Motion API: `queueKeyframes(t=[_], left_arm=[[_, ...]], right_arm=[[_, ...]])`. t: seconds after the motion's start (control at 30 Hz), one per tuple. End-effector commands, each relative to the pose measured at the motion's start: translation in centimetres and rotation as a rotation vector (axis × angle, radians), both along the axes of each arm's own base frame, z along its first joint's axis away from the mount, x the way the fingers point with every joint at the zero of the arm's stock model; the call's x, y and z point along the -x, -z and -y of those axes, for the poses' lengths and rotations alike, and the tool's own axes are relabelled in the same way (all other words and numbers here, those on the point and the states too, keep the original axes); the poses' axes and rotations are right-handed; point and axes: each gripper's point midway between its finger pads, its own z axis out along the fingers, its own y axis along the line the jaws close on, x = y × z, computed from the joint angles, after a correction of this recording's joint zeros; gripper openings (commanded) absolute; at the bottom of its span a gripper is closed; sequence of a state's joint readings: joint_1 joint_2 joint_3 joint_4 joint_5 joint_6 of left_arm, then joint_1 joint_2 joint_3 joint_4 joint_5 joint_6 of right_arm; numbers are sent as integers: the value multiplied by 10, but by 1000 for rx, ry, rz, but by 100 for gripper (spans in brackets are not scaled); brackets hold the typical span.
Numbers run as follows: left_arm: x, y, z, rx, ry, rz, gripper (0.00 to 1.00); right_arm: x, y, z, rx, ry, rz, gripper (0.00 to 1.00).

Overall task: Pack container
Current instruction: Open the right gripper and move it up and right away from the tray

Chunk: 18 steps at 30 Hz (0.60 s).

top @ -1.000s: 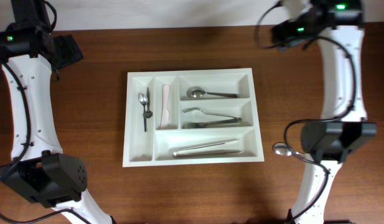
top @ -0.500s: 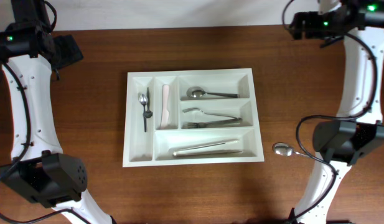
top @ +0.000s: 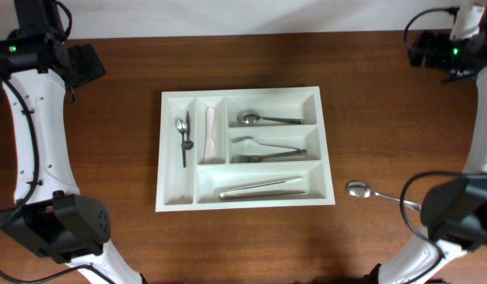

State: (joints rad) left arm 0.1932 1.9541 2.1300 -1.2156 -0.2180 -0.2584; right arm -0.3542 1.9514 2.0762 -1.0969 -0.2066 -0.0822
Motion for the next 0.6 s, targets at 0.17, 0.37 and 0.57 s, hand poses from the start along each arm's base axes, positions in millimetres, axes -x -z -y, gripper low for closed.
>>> queueKeyframes(t=[0.17, 0.37, 0.57], left_arm=[[1, -5, -2, -7, -7, 11, 99], [1, -5, -2, -7, -7, 11, 99], [1, -5, -2, -8, -7, 11, 99]], right_arm=[[72, 24, -22, -138, 149, -112, 99], [117, 43, -36, -202, 270, -103, 99], [155, 79, -42, -199, 328, -156, 99]])
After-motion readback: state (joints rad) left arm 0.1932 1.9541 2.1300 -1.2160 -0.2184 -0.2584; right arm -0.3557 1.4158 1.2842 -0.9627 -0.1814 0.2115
